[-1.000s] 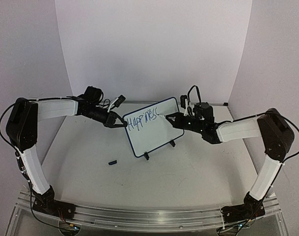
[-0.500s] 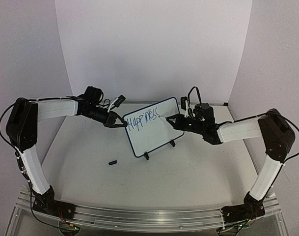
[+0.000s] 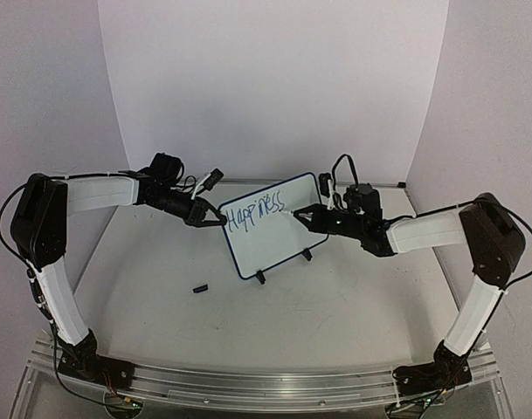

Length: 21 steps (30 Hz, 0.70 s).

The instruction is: Write a sentence on the whiteboard

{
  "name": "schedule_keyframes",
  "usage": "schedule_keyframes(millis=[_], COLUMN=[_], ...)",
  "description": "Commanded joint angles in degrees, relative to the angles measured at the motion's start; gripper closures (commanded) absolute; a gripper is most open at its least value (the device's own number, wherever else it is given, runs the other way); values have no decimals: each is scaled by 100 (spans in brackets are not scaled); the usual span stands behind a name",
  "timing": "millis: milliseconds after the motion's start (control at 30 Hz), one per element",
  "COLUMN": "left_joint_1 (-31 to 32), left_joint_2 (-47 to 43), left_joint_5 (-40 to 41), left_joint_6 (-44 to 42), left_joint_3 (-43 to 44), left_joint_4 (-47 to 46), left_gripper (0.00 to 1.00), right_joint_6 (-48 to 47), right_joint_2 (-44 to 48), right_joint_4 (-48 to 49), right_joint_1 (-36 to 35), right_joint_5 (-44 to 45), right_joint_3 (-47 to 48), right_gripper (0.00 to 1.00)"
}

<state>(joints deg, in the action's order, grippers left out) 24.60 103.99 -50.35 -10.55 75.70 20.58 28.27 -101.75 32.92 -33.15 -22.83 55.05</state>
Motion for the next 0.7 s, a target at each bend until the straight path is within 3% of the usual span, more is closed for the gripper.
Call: schedule_keyframes(millis=[0, 333, 667], left_joint_1=[159, 202, 229], left_joint_2=[-1, -53, -81], left_joint_5=[392, 417, 455], left_joint_6=[-359, -361, -382], left_joint_3=[41, 30, 30], left_joint_4=[342, 350, 368], left_gripper=[100, 100, 100], right_joint_6=[-126, -151, -139], right_joint_2=[469, 1000, 1023], right_joint_4=[145, 4, -86], right_joint_1=[-25, 57, 704], right_joint_5=[-121, -175, -722], right_joint_3=[-40, -146, -154], right_gripper=[100, 100, 100])
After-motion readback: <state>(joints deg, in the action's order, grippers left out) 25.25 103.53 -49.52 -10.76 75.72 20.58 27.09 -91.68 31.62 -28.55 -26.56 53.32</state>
